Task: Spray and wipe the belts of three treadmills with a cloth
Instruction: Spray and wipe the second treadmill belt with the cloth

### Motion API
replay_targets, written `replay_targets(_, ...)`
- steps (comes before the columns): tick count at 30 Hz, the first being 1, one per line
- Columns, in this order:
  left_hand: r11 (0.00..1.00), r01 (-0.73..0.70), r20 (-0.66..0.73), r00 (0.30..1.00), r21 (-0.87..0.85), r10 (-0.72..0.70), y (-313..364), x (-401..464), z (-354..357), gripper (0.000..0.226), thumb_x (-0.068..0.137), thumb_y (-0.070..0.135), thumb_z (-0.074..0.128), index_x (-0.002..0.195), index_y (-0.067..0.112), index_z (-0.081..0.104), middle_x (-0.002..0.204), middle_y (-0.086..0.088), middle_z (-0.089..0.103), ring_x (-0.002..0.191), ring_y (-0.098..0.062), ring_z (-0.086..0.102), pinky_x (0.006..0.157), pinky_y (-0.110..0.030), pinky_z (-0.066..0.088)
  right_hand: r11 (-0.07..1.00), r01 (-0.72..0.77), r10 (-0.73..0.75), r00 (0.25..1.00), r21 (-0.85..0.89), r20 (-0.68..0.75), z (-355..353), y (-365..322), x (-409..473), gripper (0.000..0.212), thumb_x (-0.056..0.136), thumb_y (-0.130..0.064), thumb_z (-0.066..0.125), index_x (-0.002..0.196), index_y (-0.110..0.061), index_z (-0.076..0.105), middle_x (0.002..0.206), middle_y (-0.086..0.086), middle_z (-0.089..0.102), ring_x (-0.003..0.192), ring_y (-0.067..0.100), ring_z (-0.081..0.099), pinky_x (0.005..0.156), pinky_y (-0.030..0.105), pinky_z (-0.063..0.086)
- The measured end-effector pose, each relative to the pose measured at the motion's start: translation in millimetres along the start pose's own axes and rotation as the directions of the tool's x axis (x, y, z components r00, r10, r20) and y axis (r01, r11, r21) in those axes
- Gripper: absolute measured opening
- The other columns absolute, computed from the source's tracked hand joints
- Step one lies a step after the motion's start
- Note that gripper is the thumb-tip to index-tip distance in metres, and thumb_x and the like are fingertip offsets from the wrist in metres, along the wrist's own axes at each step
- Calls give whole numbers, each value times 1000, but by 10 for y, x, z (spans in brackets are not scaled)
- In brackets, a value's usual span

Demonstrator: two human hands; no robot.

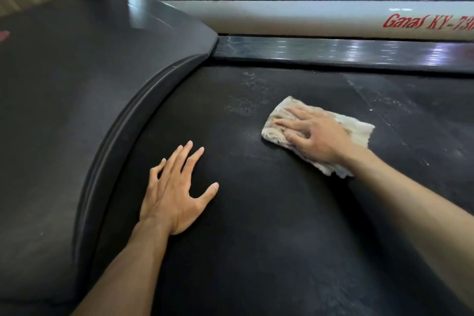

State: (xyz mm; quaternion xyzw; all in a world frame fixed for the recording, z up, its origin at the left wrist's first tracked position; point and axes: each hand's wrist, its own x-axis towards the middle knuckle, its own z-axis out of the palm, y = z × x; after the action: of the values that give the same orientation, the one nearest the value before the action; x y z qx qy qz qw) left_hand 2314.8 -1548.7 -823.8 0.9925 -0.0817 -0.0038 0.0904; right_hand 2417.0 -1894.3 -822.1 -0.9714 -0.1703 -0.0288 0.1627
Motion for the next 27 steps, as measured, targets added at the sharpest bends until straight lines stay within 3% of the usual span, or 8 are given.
replay_targets(2,1000,-4,-4,1000,1,4,-4,21,-3,90,79,81,10,160,41,3,167,20,-12,152,0,-14,126,-36,2,988,-123,126,992,-91,31,-16,43,336,72,85,-74,14,148,-55,44,169,-7,27,159,16,14,126,51,15)
replay_targets(4,1000,-2,-8,1000,-8,2,-5,32,-11,90,80,81,11,160,41,4,167,21,-11,152,1,-14,126,-36,3,977,-141,151,987,-160,52,52,-70,663,73,86,-75,11,151,-56,37,171,-7,22,159,18,9,126,53,13)
replay_targets(7,1000,2,-7,1000,-3,-2,-1,17,-14,91,79,81,10,160,41,2,166,21,-13,152,1,-15,126,-35,2,987,-74,84,994,-140,68,203,-390,757,51,101,-63,29,150,-54,41,170,-9,22,159,17,7,126,51,6)
replay_targets(12,1000,9,-3,1000,7,-9,-6,14,-9,93,79,82,8,160,38,-2,166,21,-16,151,2,-18,126,-34,0,994,108,-106,992,-31,66,160,-321,141,58,93,-69,23,145,-57,47,167,-14,28,158,10,12,127,49,11)
replay_targets(16,1000,14,-5,1000,21,-14,-11,6,-9,95,79,82,7,160,35,-6,166,20,-18,151,2,-20,126,-35,0,994,-74,76,997,-75,22,122,-116,467,59,92,-69,21,145,-58,46,168,-10,29,158,14,15,126,51,15)
replay_targets(19,1000,22,0,1000,20,-22,-6,9,-18,96,78,82,7,161,34,-6,166,20,-18,151,1,-20,126,-37,1,985,-136,140,990,-108,31,265,-459,1028,46,103,-63,30,147,-58,42,170,-11,23,159,17,9,125,53,10)
replay_targets(23,1000,21,6,1000,14,-21,-13,6,-22,97,78,82,7,161,33,-8,166,19,-20,151,0,-21,126,-37,0,997,47,-42,996,-68,79,403,-940,1034,47,101,-61,34,146,-55,47,169,-12,25,159,15,8,126,46,6)
replay_targets(27,1000,17,-1,1000,16,-17,-14,13,-25,97,78,81,7,161,33,-7,166,19,-20,150,1,-22,126,-36,-1,991,127,-124,989,-32,79,268,-650,693,60,91,-67,22,144,-55,50,167,-12,30,158,12,15,126,45,14)
